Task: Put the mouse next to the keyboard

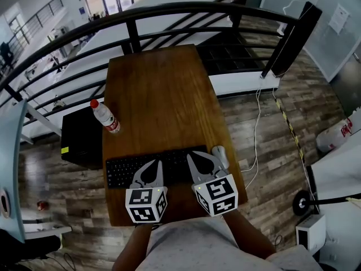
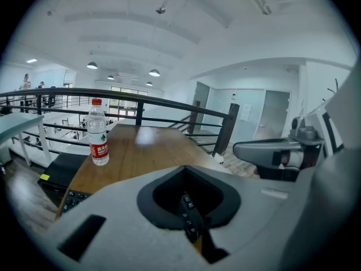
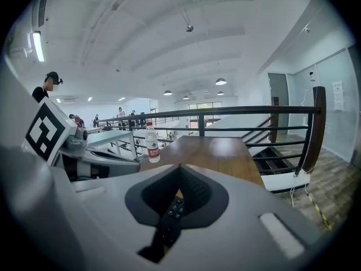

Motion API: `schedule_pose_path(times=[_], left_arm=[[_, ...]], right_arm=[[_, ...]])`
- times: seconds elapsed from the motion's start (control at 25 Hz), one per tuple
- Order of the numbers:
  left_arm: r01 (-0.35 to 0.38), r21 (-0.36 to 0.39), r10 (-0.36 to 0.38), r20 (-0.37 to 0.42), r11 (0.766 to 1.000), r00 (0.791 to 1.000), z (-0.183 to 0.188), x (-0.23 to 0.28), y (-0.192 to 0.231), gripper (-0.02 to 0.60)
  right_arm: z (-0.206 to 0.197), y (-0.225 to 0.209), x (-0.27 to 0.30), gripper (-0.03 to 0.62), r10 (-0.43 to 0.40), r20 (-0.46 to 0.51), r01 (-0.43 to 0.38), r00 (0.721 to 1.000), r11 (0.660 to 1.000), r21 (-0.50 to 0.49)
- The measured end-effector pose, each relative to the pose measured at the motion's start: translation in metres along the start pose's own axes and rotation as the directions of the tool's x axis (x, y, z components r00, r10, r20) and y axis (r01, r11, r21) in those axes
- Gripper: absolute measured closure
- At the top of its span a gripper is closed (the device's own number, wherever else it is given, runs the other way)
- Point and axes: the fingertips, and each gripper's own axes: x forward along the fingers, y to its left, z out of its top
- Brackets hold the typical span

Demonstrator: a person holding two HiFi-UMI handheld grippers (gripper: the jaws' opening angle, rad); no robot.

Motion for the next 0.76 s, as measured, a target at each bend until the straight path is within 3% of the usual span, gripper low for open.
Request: schedule_pose_path(times=[0.76], left_arm=[[0.009,-0.003,-0.009,-0.006,1.000,1.000,-0.0036,0.0010,-0.0067,0.588]], right_arm=[[-0.0053,-0.0046,-0.0047,0.583,-0.004,-0.009,0.004,1.000,1.000,0.002]])
